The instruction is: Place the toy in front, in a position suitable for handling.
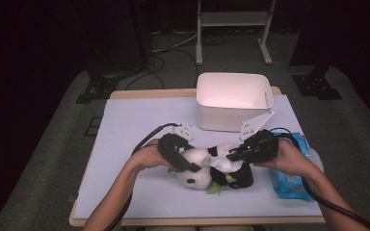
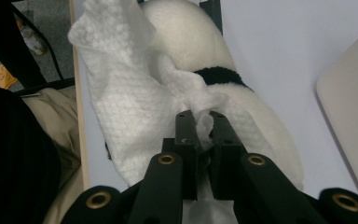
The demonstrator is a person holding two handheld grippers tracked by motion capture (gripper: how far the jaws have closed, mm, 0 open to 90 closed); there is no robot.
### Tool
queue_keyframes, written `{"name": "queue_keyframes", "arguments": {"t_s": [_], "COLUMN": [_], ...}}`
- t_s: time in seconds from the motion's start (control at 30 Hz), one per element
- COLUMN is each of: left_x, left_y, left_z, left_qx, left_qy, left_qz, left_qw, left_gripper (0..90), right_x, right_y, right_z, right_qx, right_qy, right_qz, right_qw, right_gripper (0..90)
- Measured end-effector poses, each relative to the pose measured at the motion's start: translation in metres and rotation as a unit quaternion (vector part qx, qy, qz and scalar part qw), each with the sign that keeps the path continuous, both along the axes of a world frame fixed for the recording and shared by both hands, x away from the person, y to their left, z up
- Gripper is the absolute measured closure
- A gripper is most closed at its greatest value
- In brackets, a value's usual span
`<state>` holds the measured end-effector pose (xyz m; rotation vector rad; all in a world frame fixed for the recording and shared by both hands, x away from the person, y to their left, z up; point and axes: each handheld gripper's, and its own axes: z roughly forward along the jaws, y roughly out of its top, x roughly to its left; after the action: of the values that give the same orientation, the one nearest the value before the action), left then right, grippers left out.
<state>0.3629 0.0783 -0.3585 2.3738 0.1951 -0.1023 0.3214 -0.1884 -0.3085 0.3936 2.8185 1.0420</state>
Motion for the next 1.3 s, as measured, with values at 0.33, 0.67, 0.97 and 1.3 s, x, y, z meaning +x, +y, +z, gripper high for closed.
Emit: {"name": "queue_keyframes", "arguments": {"t_s": [0.33, 0.67, 0.97, 1.3], "left_x": [0.001, 0.004, 0.000, -0.005], "left_y": [-0.005, 0.003, 0.010, 0.010], "left_z": [0.016, 0.006, -0.009, -0.004], "left_qx": [-0.003, -0.015, -0.021, -0.003], "left_qy": [-0.064, -0.048, -0.026, -0.004], "left_qz": [-0.031, -0.021, -0.004, 0.007], "left_qw": [0.9975, 0.9985, 0.9994, 1.0000], "left_gripper": [33.2, 28.2, 19.2, 9.3], "right_x": [0.017, 0.026, 0.019, 0.006], "right_y": [0.021, 0.022, -0.008, -0.011], "right_z": [0.013, 0.008, -0.001, -0.008], "right_qx": [-0.003, -0.007, 0.003, 0.006], "right_qy": [-0.017, -0.005, 0.009, 0.017], "right_qz": [0.002, -0.002, -0.021, -0.020], "right_qw": [0.9998, 1.0000, 0.9997, 0.9996], "right_gripper": [83.0, 83.0, 83.0, 83.1]}}
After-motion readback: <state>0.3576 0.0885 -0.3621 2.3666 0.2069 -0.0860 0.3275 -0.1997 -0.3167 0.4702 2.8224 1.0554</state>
